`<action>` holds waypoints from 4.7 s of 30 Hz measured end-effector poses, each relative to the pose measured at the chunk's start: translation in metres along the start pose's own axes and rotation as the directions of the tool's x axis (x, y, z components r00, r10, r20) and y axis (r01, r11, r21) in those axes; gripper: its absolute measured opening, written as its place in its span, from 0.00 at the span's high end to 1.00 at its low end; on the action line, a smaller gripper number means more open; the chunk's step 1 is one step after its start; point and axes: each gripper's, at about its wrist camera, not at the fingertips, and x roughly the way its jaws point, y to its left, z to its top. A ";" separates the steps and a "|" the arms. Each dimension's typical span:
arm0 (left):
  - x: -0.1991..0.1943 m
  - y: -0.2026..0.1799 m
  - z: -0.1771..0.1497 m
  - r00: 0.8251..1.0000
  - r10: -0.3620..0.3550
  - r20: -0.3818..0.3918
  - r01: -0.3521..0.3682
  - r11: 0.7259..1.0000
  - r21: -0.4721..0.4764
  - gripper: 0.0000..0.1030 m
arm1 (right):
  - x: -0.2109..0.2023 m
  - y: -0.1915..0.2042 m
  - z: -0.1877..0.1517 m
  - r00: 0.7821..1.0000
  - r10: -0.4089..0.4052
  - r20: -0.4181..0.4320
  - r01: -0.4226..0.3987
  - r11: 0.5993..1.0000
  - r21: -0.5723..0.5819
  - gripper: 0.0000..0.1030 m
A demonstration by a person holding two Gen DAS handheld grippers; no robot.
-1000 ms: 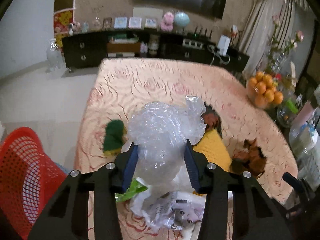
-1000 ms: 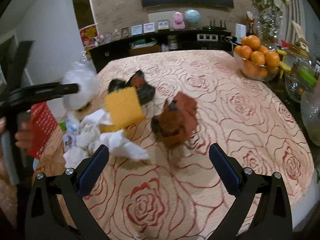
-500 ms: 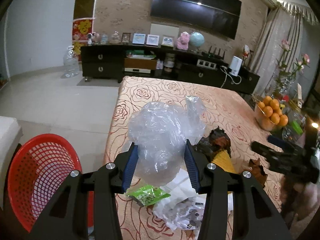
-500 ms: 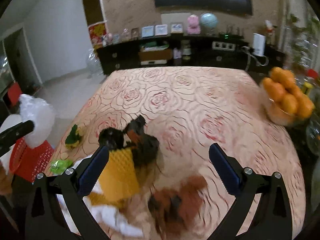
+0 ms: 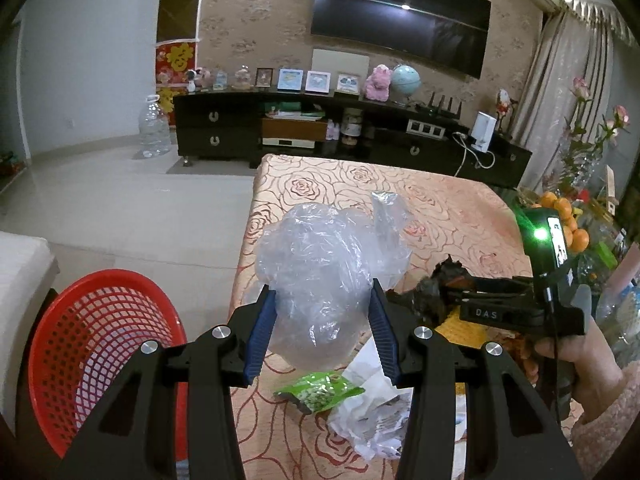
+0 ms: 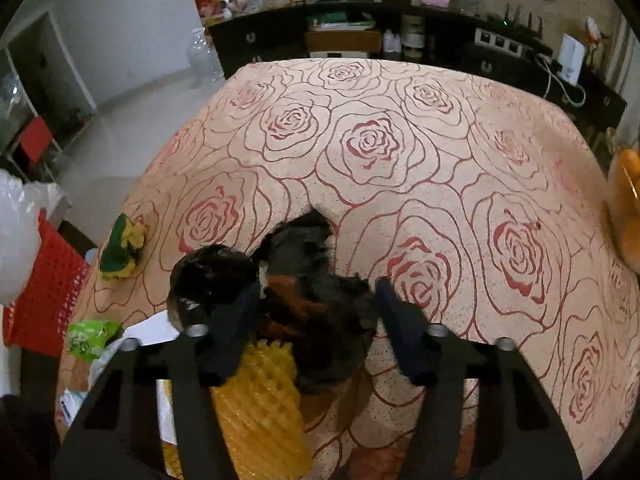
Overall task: Collect trash
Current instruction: 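Lift the clear bag with the left tool while the right tool grasps the black plastic bag, then carry both bags over the red basket and open both tools to drop them, then grasp the dark green scrubber with the left tool while the right tool returns to the table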
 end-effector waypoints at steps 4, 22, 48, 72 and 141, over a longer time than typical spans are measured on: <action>-0.006 0.005 0.000 1.000 0.009 0.013 -0.009 1.000 -0.014 0.58 | -0.013 -0.004 0.001 0.999 0.017 0.037 -0.019 0.999 0.042 0.66; -0.024 0.015 0.003 0.999 0.024 0.043 -0.022 0.999 -0.043 0.58 | -0.043 -0.008 0.008 0.990 -0.010 0.139 0.001 0.998 0.065 0.35; -0.034 0.028 0.000 0.995 0.070 0.070 -0.066 0.996 -0.059 0.58 | -0.031 0.003 0.015 0.990 -0.024 0.136 0.015 0.998 0.069 0.49; -0.070 0.096 -0.007 0.947 0.309 0.086 -0.295 0.944 -0.149 0.58 | -0.082 0.106 0.022 0.951 0.213 0.222 -0.198 0.976 -0.086 0.49; -0.057 0.079 -0.015 0.967 0.252 0.038 -0.245 0.960 -0.136 0.18 | -0.097 0.044 -0.002 0.965 0.090 0.246 -0.104 0.994 0.045 0.20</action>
